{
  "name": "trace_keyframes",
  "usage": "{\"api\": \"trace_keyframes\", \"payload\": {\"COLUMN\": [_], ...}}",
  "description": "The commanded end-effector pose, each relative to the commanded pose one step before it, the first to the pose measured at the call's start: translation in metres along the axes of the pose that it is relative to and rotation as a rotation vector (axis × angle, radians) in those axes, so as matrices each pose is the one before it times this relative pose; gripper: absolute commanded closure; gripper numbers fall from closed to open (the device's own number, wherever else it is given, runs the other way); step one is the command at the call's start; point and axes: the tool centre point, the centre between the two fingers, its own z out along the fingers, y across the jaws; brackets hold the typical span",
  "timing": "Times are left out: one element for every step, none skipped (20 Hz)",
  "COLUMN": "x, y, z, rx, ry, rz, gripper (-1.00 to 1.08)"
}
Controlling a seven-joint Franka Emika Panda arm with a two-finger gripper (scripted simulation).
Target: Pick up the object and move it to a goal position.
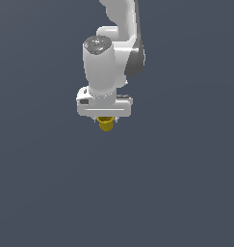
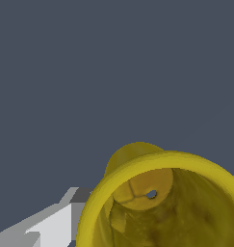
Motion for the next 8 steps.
{"api": "trace_keyframes", "payload": {"x": [-0.00385,-0.00096,-0.00073,-0.00048,-0.00024,-0.00001,0.00025,0.00017], "y": [0.00833,0.00248,0.00207,0.00166,0.00126,0.00063,0.00042,0.00006], "z": [-0.01069,-0.00293,-0.00242,-0.00191,-0.00139,-0.00099,-0.00034,0.0], "rx": [0.00023,0.0,0.0,0.0,0.0,-0.00066,0.0,0.0], "ry": [0.00024,0.0,0.0,0.0,0.0,0.00015,0.0,0.0], "rz": [-0.00107,0.0,0.0,0.0,0.0,-0.00012,0.0,0.0], "gripper": [1.08,1.08,1.08,1.08,1.08,1.08,1.08,1.08]}}
